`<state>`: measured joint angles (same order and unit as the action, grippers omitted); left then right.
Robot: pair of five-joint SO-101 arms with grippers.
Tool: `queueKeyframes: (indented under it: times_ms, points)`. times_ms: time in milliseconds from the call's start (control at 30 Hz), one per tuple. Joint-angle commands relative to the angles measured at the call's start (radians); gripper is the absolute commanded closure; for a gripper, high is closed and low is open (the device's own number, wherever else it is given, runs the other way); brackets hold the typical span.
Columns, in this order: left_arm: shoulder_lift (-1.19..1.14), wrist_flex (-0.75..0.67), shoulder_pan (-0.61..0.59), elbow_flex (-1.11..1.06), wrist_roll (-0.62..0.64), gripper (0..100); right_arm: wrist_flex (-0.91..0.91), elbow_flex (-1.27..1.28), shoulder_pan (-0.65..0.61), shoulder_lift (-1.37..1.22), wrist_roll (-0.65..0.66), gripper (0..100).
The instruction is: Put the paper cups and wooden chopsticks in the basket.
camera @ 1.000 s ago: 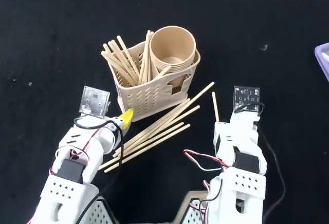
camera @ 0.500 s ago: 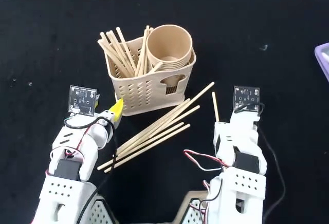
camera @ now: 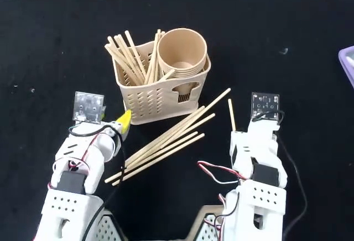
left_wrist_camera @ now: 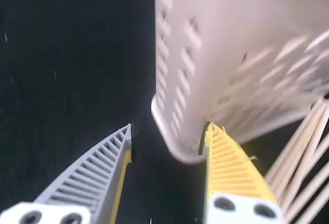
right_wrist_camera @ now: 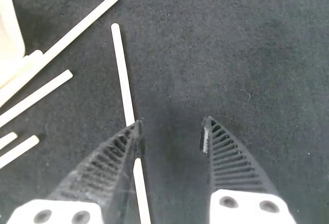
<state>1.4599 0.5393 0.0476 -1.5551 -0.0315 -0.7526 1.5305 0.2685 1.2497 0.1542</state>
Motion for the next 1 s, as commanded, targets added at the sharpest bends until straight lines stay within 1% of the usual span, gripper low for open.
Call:
queueKeyframes:
  times_ms: [0, 167, 200, 300, 400, 567, 767, 867, 967]
  points:
    - [0.014, 0.196, -0.01, 0.153, 0.003, 78, 0.023, -0.004, -0.011, 0.005, -0.009, 80.4]
    - [0.014, 0.405, 0.002, 0.28, 0.0, 77, 0.023, -0.004, -0.011, 0.005, -0.009, 80.4]
    - [0.014, 0.454, 0.013, 0.305, -0.014, 77, 0.023, -0.004, -0.011, 0.005, -0.009, 80.4]
    - [0.012, 0.595, 0.088, 0.354, -0.109, 77, 0.023, -0.004, -0.012, 0.005, -0.009, 80.4]
    - [0.002, 0.681, 0.128, 0.361, -0.146, 77, 0.023, -0.004, -0.04, 0.005, -0.009, 80.4]
    - [0.0, 0.697, 0.142, 0.326, -0.152, 77, 0.023, -0.004, -0.061, 0.005, -0.009, 80.4]
    - [0.0, 0.701, 0.26, 0.32, -0.173, 77, 0.023, -0.007, -0.054, 0.005, -0.009, 80.4]
    - [0.0, 0.701, 0.271, 0.314, -0.178, 77, 0.023, -0.021, 0.015, 0.005, -0.011, 80.4]
    - [0.0, 0.7, 0.308, 0.292, -0.18, 77, 0.023, -0.031, 0.064, 0.005, -0.083, 80.4]
